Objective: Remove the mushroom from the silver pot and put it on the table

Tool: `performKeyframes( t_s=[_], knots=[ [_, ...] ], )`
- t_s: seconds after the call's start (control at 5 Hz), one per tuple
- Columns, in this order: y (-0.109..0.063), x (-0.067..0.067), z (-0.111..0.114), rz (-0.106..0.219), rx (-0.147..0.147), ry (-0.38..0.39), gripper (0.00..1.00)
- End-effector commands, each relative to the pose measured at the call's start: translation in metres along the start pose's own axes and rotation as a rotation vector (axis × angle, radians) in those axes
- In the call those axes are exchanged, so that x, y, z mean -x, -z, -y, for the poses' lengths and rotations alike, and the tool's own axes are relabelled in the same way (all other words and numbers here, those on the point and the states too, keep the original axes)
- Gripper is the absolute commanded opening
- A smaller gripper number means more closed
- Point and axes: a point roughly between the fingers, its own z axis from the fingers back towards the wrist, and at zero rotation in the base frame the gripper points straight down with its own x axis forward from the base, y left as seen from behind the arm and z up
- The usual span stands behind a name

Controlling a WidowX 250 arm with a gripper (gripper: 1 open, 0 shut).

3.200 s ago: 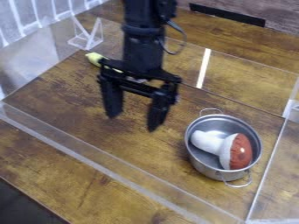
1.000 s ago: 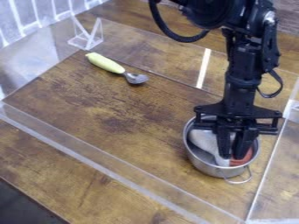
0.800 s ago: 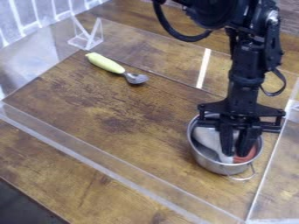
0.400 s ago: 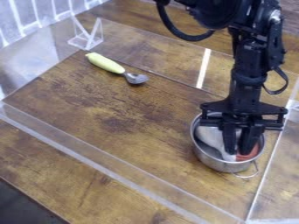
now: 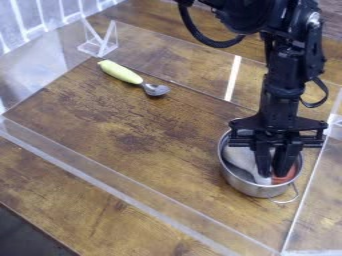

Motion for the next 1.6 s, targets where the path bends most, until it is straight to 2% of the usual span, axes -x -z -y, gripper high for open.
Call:
performKeyframes(
  t_s=[0.0,0.2,0.4,0.6,1.0,1.4],
  knots=[
    [0.014,-0.011,-0.024,-0.029,-0.033,-0.07,0.0],
    [-0.004,-0.017,-0.032,-0.017,-0.012,-0.089,0.0],
    [-0.022,-0.015,-0.03,-0.006,0.005,-0.084,0.0],
    [-0.035,-0.012,-0.029,-0.006,0.009,-0.073,0.0],
    [-0.073,-0.004,-0.022,-0.015,0.015,0.054,0.0],
    [-0.111,-0.016,-0.044,-0.008,0.071,0.039,0.0]
  ],
)
